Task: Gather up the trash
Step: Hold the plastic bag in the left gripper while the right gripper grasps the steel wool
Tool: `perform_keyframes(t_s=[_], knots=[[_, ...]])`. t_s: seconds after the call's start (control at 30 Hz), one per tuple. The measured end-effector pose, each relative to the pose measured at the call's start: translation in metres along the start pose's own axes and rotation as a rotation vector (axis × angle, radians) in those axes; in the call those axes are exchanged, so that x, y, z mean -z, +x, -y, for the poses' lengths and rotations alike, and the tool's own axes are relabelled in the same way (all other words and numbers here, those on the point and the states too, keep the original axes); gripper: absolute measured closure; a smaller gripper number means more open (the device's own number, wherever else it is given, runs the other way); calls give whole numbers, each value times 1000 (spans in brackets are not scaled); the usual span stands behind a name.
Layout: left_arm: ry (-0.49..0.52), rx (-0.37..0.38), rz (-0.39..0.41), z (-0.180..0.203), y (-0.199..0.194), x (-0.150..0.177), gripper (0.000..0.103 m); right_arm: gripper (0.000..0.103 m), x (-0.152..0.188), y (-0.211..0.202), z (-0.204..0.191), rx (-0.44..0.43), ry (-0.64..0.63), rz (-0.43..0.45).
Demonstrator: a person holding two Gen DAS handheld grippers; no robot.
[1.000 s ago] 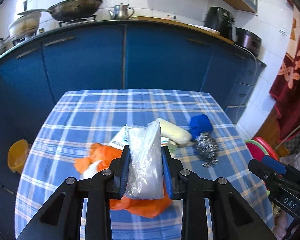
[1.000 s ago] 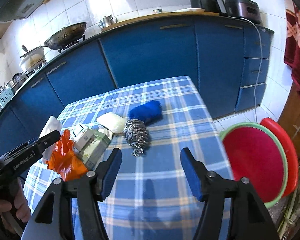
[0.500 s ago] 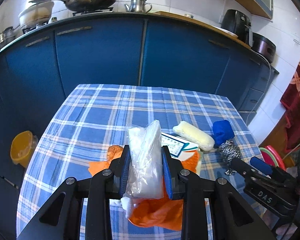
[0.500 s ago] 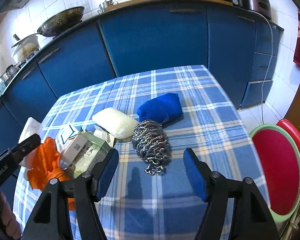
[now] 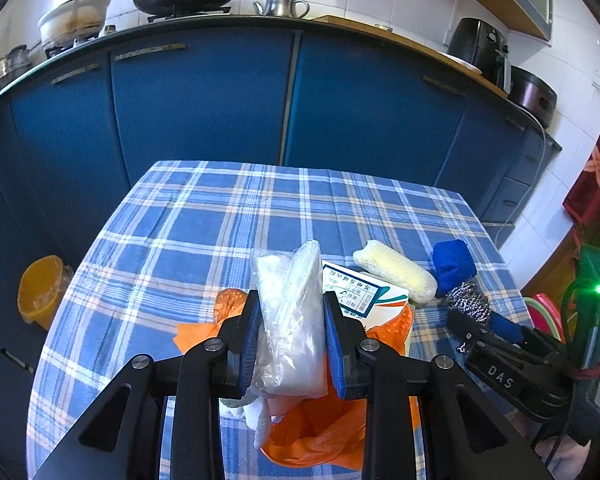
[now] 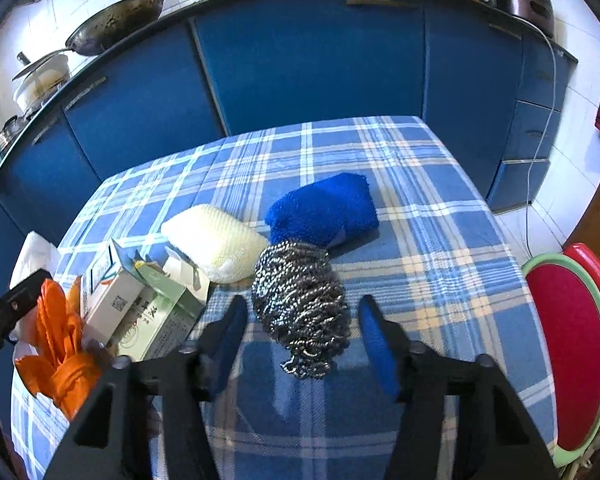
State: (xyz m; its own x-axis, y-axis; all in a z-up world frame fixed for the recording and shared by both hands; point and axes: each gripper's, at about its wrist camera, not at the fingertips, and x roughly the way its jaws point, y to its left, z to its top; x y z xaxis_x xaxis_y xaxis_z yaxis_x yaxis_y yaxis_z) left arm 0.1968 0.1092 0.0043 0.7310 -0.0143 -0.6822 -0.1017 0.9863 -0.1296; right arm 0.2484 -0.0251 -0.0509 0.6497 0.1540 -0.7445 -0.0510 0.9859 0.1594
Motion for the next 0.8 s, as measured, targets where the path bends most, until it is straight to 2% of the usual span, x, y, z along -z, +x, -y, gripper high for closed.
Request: perform_keyframes(t_s=[0.03, 0.23, 0.8], knots=[[-1, 0, 0, 0, 0, 0, 73, 54, 1, 1, -1, -6, -6, -6], [-1, 0, 0, 0, 0, 0, 73, 60, 3, 1, -3, -14, -14, -11], [5, 13, 24, 9, -20, 4, 73, 61, 12, -39, 7, -54, 25, 40]])
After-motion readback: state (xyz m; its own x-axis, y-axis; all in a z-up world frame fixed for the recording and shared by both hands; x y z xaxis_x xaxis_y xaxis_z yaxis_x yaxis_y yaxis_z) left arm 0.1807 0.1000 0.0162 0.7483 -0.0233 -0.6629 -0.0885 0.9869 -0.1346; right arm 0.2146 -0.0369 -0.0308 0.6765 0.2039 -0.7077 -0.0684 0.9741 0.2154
